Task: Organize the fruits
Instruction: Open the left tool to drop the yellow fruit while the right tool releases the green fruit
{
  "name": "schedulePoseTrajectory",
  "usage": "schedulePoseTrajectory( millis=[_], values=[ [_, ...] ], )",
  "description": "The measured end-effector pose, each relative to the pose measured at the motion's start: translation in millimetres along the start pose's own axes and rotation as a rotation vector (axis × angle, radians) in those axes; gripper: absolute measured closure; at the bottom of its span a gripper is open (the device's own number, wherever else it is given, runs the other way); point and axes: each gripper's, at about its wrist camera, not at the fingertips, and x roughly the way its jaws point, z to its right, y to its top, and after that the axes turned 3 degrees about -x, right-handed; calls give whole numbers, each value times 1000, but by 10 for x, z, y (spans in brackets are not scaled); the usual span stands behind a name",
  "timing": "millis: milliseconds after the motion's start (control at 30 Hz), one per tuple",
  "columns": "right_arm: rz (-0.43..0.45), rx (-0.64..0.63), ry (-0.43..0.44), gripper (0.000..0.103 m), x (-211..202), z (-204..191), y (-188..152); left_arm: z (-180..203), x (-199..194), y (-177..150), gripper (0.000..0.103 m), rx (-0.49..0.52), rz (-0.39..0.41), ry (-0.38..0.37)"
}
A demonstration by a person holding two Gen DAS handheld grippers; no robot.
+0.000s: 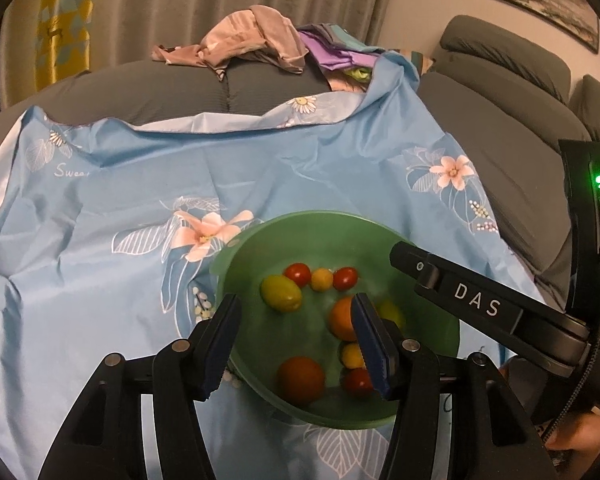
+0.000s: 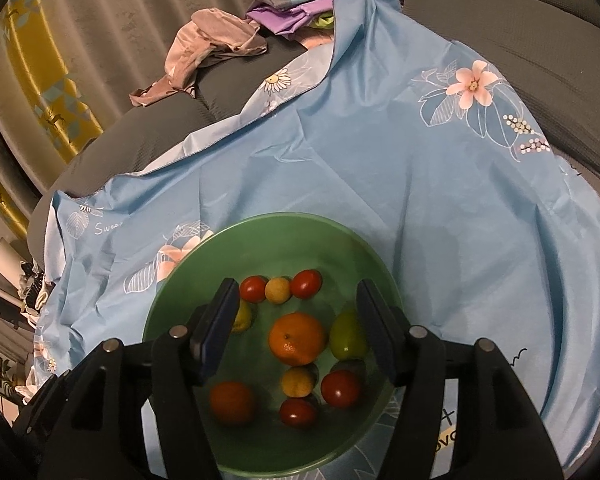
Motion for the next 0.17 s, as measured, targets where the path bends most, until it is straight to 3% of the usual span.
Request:
schedulePoseTrajectory(
  millis=[167],
  values=[
    [12, -12, 3, 42, -44, -40, 5, -62, -64, 2, 46, -15, 3, 3]
  ],
)
